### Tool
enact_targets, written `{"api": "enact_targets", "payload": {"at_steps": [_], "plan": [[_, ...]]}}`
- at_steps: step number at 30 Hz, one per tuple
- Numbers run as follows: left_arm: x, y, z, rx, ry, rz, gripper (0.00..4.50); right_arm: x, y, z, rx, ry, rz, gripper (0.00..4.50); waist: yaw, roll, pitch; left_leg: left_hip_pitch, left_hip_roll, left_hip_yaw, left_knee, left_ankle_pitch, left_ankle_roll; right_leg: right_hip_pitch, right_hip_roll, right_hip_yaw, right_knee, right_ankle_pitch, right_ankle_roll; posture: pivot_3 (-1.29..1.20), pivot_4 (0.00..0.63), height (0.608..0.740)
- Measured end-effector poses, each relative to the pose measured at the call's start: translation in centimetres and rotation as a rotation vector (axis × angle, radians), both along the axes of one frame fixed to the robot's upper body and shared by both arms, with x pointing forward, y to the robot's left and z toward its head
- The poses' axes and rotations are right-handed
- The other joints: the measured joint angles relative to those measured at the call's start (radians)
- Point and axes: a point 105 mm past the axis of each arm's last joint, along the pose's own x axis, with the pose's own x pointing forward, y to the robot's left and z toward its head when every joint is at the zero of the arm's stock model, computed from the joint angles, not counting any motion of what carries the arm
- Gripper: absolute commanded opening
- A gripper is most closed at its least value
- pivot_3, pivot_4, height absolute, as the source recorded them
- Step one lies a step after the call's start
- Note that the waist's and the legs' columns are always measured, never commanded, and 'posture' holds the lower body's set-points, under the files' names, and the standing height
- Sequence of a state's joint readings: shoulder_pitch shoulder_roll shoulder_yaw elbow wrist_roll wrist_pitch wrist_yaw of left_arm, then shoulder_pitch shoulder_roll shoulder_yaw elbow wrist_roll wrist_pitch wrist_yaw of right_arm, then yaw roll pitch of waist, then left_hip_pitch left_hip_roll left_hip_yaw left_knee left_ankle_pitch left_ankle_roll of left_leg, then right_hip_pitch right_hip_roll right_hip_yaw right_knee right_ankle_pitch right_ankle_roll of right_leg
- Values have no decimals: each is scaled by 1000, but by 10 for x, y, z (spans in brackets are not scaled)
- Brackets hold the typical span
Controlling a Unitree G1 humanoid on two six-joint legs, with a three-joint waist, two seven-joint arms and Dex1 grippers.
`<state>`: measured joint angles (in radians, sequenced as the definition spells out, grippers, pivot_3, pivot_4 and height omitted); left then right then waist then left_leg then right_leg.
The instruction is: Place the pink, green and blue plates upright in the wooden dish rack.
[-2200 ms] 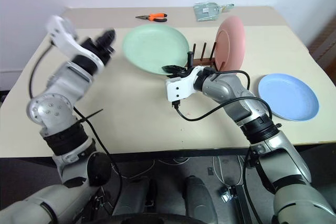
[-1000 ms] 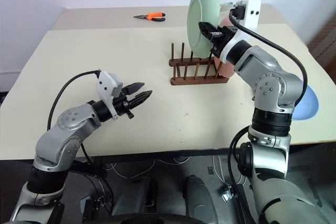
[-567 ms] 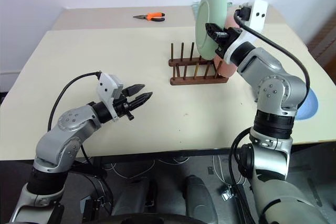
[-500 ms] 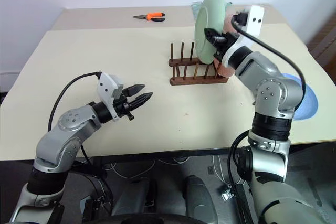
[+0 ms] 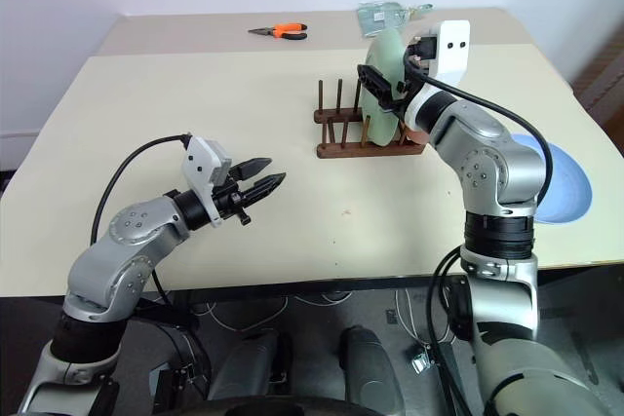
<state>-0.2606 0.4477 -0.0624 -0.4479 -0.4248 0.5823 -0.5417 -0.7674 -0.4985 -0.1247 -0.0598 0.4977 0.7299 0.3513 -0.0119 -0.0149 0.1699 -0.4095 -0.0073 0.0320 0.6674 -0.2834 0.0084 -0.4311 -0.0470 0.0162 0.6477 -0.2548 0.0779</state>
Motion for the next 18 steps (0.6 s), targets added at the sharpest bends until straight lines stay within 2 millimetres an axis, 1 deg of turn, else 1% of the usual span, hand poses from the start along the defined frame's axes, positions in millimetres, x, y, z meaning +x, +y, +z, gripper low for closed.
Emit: {"api": "enact_targets", "payload": {"at_steps": [2, 5, 7, 8, 9, 10, 11, 12, 14, 16, 18], "plan": [[0, 0, 0, 0, 2, -1, 1933, -8, -3, 12, -95, -80, 15, 3711, -1, 0, 0, 0, 0, 0, 0, 0, 0, 0, 0, 0, 0, 0, 0, 0, 150, 740], [-1, -2, 0, -1, 0, -8, 1933, -28, -7, 23, -241, -189, 72, 3711, 2, 0, 0, 0, 0, 0, 0, 0, 0, 0, 0, 0, -1, 0, 0, 0, 150, 740], [-1, -3, 0, 1, -1, -14, 1933, -44, -13, 25, -314, -214, 135, 3711, 3, 0, 0, 0, 0, 0, 0, 0, 1, 1, 0, 0, -1, 0, 0, 0, 150, 740], [-2, -4, 0, 2, -2, -20, 1933, -51, -19, 25, -329, -206, 167, 3711, 4, 0, 0, 1, 0, 0, 1, 0, 1, 2, 0, 0, -1, 0, 0, 0, 150, 740], [-2, -6, 0, 6, -1, -30, 1933, -58, -30, 23, -345, -180, 184, 3981, 6, 0, 0, 1, 0, 0, 1, 0, 1, 3, 0, 0, -2, 0, 0, 0, 150, 740], [-3, -9, -1, 12, -1, -45, 1933, -64, -45, 17, -379, -127, 179, 4277, 11, 0, 0, 1, 0, -1, 1, -1, 2, 4, 0, -1, -3, 0, 0, 0, 150, 740], [-5, -11, -2, 21, 1, -58, 1933, -69, -65, 8, -415, -61, 152, 4463, 16, -1, 0, 2, 0, -1, 1, -1, 2, 4, 0, -1, -3, 0, 0, 0, 150, 740], [-5, -12, -4, 31, 6, -66, 1933, -71, -83, -4, -446, 10, 113, 4463, 17, -1, 0, 2, 0, -1, 1, -1, 2, 5, 0, -1, -3, 0, 0, 0, 150, 740], [-8, -15, -8, 54, 13, -98, 1933, -77, -115, -38, -549, 164, 32, 4463, 20, -1, 0, 2, 0, 0, 1, -1, 2, 5, 0, 0, -3, 0, 0, 0, 150, 740], [-12, -20, -11, 67, 25, -138, 1933, -82, -133, -73, -626, 288, -7, 4463, 16, 0, 0, 3, 0, 1, 1, -1, 2, 5, 0, 0, -2, 0, 0, 0, 150, 740], [-19, -27, -16, 84, 44, -205, 1933, -85, -148, -104, -696, 385, -52, 4463, 11, 1, 0, 3, 1, 1, 1, 0, 2, 5, 1, 1, -2, 0, 0, 0, 150, 740]]}}
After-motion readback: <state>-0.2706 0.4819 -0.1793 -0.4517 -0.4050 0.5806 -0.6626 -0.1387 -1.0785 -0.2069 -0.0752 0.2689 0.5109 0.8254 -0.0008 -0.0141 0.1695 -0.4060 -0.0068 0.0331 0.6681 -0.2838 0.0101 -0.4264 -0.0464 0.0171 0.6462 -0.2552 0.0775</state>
